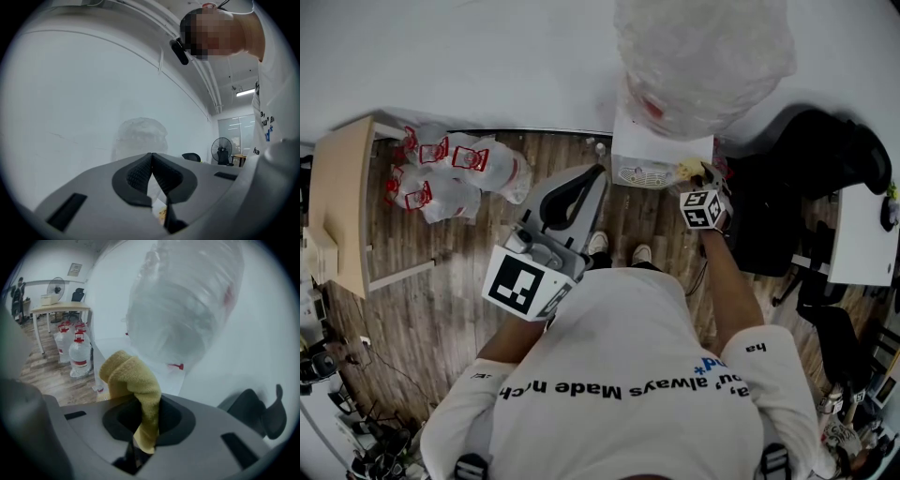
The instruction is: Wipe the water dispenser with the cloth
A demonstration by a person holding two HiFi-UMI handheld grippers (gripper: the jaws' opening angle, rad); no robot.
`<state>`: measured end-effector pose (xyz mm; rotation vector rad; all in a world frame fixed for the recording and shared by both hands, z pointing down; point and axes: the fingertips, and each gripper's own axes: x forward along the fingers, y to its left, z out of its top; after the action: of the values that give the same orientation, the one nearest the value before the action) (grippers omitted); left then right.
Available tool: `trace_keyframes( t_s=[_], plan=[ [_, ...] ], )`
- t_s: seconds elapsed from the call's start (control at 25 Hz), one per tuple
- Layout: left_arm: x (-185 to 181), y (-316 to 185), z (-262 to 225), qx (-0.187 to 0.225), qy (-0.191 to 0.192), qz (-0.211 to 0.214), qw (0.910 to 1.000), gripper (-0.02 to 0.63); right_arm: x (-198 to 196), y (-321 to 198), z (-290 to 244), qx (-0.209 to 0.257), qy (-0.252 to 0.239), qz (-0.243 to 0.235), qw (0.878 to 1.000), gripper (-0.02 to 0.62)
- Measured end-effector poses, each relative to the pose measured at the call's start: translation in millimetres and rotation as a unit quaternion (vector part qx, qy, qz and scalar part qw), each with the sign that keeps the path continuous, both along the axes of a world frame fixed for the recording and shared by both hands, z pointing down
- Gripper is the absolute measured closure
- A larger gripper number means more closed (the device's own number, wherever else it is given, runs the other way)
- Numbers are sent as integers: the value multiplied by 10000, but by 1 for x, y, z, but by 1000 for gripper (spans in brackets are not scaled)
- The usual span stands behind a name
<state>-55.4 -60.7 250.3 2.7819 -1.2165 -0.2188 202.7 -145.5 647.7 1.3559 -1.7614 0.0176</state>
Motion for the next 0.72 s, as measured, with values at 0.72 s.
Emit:
trace_keyframes(
  t_s=[0.72],
  plan=[
    [-29, 0, 5, -70, -28, -155, 9999, 588, -218, 17, 2, 796, 1708, -3091, 9322, 537]
  ],
)
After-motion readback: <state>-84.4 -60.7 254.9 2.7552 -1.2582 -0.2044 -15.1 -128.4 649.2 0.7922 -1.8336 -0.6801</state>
